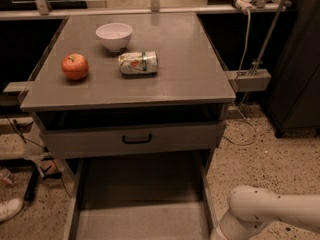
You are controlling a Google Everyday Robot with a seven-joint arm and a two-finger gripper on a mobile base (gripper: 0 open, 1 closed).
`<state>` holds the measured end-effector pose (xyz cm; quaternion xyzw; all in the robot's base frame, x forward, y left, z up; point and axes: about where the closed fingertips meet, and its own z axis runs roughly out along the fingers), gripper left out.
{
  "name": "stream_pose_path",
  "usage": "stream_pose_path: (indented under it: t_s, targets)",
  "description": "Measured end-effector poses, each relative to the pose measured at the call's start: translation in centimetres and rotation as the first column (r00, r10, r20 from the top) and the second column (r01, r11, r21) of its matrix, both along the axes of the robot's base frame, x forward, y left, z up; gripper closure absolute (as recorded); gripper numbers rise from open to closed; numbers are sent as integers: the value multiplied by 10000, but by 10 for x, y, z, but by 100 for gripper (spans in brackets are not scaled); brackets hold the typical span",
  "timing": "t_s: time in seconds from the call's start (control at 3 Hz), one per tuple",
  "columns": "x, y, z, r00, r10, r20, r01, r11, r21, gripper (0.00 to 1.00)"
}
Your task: Open middle drawer
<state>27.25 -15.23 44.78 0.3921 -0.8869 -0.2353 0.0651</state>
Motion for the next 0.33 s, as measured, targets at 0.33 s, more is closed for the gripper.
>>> stream_pose_path:
  t_s: [0.33]
  targets:
    - [0,0,0,10000,0,0,0,10000,0,0]
